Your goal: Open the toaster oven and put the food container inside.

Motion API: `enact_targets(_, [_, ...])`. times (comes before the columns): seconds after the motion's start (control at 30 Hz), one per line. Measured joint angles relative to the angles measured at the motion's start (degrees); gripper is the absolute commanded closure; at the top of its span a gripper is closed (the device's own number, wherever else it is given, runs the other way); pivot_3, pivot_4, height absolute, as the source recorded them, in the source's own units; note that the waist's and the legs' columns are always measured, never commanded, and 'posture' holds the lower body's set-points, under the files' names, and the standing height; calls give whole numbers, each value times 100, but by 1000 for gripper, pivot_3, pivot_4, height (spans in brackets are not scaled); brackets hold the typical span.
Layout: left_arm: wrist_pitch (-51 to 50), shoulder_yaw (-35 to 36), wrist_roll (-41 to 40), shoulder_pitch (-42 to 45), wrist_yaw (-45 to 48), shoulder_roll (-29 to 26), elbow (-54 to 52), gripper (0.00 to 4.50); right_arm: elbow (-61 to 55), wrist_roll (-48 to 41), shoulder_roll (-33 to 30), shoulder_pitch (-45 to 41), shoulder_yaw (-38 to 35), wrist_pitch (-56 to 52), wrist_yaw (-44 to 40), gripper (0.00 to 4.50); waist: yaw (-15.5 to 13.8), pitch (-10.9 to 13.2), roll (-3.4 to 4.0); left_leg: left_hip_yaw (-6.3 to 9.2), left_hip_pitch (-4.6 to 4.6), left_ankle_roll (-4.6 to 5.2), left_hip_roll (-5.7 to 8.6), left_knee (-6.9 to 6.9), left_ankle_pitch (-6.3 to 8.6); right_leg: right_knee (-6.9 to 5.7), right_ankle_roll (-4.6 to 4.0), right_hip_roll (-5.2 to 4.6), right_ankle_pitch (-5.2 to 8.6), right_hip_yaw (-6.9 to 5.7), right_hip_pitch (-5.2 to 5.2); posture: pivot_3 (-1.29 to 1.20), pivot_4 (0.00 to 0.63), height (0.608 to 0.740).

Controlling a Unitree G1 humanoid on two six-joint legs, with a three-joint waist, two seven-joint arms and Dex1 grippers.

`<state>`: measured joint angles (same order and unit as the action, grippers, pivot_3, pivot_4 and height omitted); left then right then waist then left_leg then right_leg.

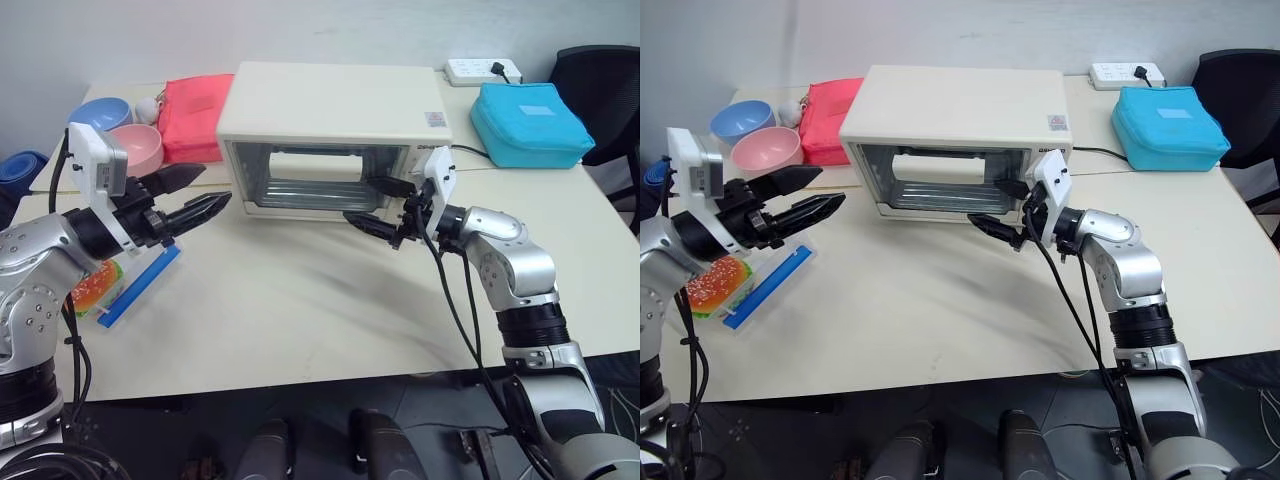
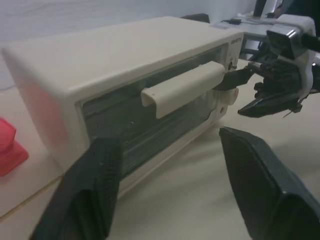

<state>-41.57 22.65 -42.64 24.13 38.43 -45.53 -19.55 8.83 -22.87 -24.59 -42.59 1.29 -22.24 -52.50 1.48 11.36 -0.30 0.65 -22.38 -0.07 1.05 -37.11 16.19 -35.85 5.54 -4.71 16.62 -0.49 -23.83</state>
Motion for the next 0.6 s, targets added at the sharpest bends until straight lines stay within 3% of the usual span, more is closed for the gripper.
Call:
enact_targets(0.4, [79, -76, 137, 341, -238, 11, 231, 1199, -1131, -434, 54, 398, 43, -401, -178, 0, -5, 0, 0, 0, 0, 2, 0, 2, 10, 1, -1, 0, 0, -1, -1, 0, 150, 740])
enact_targets(0.5, [324, -394, 546, 747, -343, 40, 710, 1778, -1357, -456, 82, 660, 88, -420, -168, 0, -1, 0, -1, -4, 1, 2, 1, 0, 9, -1, 0, 4, 0, 0, -1, 0, 150, 740])
enact_targets(0.6, [631, -680, 940, 1233, -390, 135, 1330, 2702, -1493, -445, 106, 829, 167, -420, -127, 0, 0, 0, -2, -8, 1, 1, 0, -1, 9, -5, 0, 7, 0, 1, -5, 0, 150, 740])
